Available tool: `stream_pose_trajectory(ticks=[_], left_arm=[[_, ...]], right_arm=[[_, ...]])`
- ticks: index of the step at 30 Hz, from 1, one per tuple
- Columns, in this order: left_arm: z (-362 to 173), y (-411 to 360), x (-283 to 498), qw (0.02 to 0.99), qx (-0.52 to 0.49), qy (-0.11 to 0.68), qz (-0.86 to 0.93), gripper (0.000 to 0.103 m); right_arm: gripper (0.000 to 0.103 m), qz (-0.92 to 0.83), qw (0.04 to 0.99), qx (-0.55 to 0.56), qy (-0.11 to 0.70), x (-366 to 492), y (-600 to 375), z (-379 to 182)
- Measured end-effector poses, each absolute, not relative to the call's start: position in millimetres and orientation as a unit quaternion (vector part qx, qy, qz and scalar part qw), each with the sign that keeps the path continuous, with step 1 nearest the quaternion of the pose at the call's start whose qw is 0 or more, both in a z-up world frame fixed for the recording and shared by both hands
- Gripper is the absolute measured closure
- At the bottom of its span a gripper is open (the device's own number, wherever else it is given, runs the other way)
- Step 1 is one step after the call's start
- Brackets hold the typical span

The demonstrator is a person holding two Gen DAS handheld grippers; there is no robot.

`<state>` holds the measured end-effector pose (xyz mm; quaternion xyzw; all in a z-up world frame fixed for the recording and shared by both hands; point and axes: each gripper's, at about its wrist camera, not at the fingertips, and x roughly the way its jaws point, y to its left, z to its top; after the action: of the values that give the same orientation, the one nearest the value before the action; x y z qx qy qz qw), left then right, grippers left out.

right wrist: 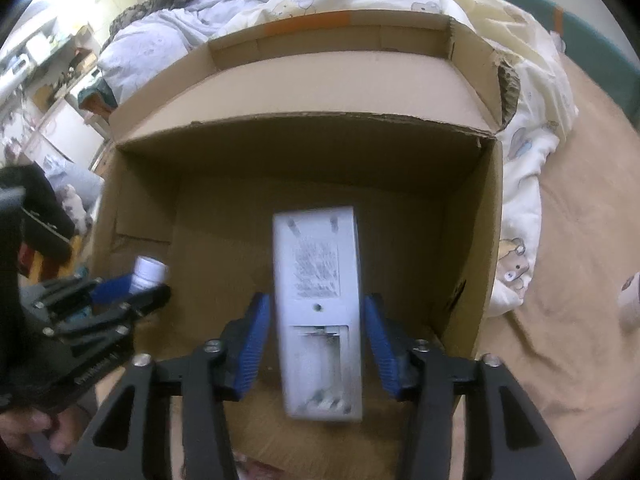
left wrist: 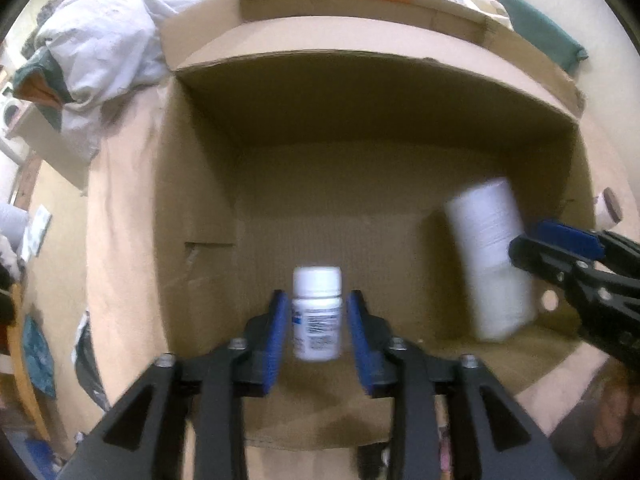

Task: Organize rigid objects
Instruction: 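Carry the pill bottle and remote into the box and release both, then lower the left gripper to the black flashlight and grasp it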

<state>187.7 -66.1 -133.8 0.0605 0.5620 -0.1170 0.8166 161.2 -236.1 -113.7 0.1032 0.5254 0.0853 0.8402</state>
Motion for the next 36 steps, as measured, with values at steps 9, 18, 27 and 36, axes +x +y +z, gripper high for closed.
stream_pose_trajectory(ticks=[9, 18, 27, 36], left_arm=[[-119, -70, 182, 0.831, 0.069, 0.541, -0.110, 0.032], [-111, -66, 178, 0.839, 0.074, 0.527, -0.109, 0.032], [-86, -62, 143, 0.844, 0.068, 0.517, -0.128, 0.032], [-91, -50, 98, 0.820, 0.049, 0.554, -0.136, 0.032]], right_arm=[[0.000, 0.094, 0.861, 0.138, 0.479, 155, -245, -96], [0.000, 0.078, 0.876, 0.132, 0.458, 152, -251, -86], [0.000, 0.080, 0.885, 0.131, 0.439, 127, -253, -68], [0.000, 0.087, 0.868, 0.144, 0.467, 81, -256, -70]])
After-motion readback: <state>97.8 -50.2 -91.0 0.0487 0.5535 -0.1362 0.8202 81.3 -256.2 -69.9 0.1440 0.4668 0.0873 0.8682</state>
